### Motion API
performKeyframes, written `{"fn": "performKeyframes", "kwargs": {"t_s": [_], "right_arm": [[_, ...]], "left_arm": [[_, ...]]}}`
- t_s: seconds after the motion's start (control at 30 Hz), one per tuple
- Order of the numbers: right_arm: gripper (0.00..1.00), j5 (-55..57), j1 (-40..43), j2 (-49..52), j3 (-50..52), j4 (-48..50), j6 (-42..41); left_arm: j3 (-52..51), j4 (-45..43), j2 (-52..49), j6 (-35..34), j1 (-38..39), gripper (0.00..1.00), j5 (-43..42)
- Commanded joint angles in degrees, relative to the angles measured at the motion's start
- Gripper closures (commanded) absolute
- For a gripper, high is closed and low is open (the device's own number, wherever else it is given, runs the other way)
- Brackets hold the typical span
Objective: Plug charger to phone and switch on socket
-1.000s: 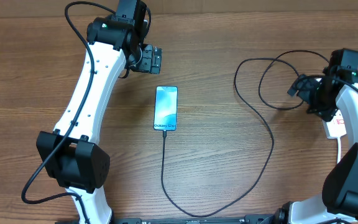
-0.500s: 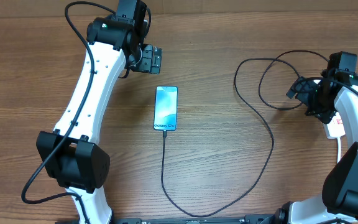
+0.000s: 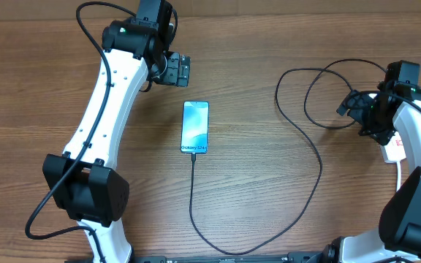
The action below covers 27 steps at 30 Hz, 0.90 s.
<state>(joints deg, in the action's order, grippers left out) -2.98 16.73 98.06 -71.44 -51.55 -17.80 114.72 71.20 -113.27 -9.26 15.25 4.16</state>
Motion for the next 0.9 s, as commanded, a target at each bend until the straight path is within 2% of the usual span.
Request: {"fn": "performKeyframes", "kwargs": {"t_s": [0.0,0.43,0.87], "right_arm": [[0.0,-0.1,-0.4,-0.2,0.1,0.3,0.0],[0.0,-0.1,-0.4,-0.2,0.1,0.3,0.0],[0.0,-0.1,-0.4,-0.2,0.1,0.3,0.0]], "left_arm": [[0.4,0.1,0.9,-0.2,-0.2,0.0,0.7],[0.0,0.1,1.6,-0.2,3.0,0.0,0.7],[0.0,0.2,14.8,-0.2,13.0,0.0,0.7]]}}
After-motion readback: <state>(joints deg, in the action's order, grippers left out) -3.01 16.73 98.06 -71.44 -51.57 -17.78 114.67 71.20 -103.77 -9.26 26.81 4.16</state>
